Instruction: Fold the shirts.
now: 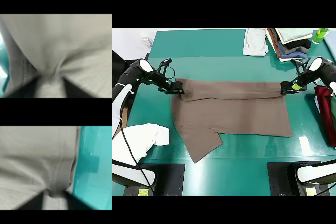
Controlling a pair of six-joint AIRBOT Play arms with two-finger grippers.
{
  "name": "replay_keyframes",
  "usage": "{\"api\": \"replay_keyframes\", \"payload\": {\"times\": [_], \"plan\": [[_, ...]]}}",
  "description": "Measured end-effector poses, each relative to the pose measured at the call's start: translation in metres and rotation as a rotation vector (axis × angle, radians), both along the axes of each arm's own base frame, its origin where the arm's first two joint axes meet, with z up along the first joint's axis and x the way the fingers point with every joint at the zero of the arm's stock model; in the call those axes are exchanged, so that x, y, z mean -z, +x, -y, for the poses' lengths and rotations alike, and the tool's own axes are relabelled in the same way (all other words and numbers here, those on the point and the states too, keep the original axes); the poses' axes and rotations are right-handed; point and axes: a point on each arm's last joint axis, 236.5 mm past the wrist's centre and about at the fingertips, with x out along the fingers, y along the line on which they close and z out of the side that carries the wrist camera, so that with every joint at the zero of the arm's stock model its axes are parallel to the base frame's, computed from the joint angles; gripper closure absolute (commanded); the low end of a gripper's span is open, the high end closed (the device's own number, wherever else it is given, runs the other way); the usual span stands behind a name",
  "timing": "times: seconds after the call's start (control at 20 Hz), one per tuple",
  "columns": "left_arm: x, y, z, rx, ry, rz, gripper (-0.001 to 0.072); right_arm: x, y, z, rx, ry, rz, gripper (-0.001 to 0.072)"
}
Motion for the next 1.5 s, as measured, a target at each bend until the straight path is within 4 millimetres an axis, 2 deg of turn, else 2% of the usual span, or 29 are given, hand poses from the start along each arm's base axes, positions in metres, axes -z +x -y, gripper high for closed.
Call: {"api": "replay_keyframes", "payload": {"times": [0.05,0.1,0.25,0.35,0.45,0.5,0.6,0.8,0.9,1.05,1.1,1.25,1.3,1.45,1.5], "plan": [[-0.002,-0.002,0.0,-0.009,-0.003,-0.006,0.0183,-0.003,0.001,-0.001,-0.002,0.001,0.005,0.03],[-0.007,-0.005,0.0,-0.016,-0.003,-0.009,0.022,-0.009,0.003,-0.002,-0.003,-0.001,0.019,0.03],[-0.029,-0.021,-0.011,-0.026,0.043,-0.009,0.023,-0.038,0.001,0.002,0.005,-0.005,0.066,0.03],[-0.04,-0.047,-0.02,-0.032,0.085,-0.031,0.023,-0.057,-0.011,0.007,0.019,-0.008,0.09,0.03],[-0.04,-0.084,-0.021,-0.028,0.11,-0.07,0.0229,-0.07,-0.027,0.01,0.034,-0.011,0.113,0.03],[-0.036,-0.103,-0.017,-0.02,0.117,-0.094,0.0226,-0.073,-0.034,0.01,0.037,-0.013,0.122,0.03],[-0.021,-0.144,-0.004,0.003,0.126,-0.145,0.0151,-0.075,-0.046,0.009,0.044,-0.013,0.139,0.03],[0.018,-0.211,0.019,0.014,0.123,-0.246,0.0151,-0.07,-0.066,0.002,0.04,-0.012,0.141,0.03],[0.033,-0.233,0.033,0.008,0.088,-0.284,0.0151,-0.069,-0.071,-0.003,0.038,-0.005,0.144,0.03],[0.043,-0.246,0.053,0.002,0.039,-0.29,0.0152,-0.068,-0.074,-0.006,0.038,0.002,0.151,0.03],[0.044,-0.247,0.06,-0.004,0.021,-0.286,0.0183,-0.068,-0.075,-0.007,0.038,0.005,0.151,0.03],[0.049,-0.247,0.07,-0.004,0.009,-0.262,0.0603,-0.068,-0.077,-0.008,0.037,0.009,0.151,0.0301],[0.05,-0.245,0.071,-0.002,0.011,-0.253,0.0678,-0.068,-0.078,-0.009,0.036,0.01,0.144,0.03],[0.046,-0.238,0.074,0.011,0.013,-0.221,0.0679,-0.062,-0.092,-0.006,0.039,0.015,0.093,0.03],[0.042,-0.232,0.073,0.019,0.02,-0.198,0.0678,-0.057,-0.1,-0.003,0.045,0.016,0.066,0.0266]]}}
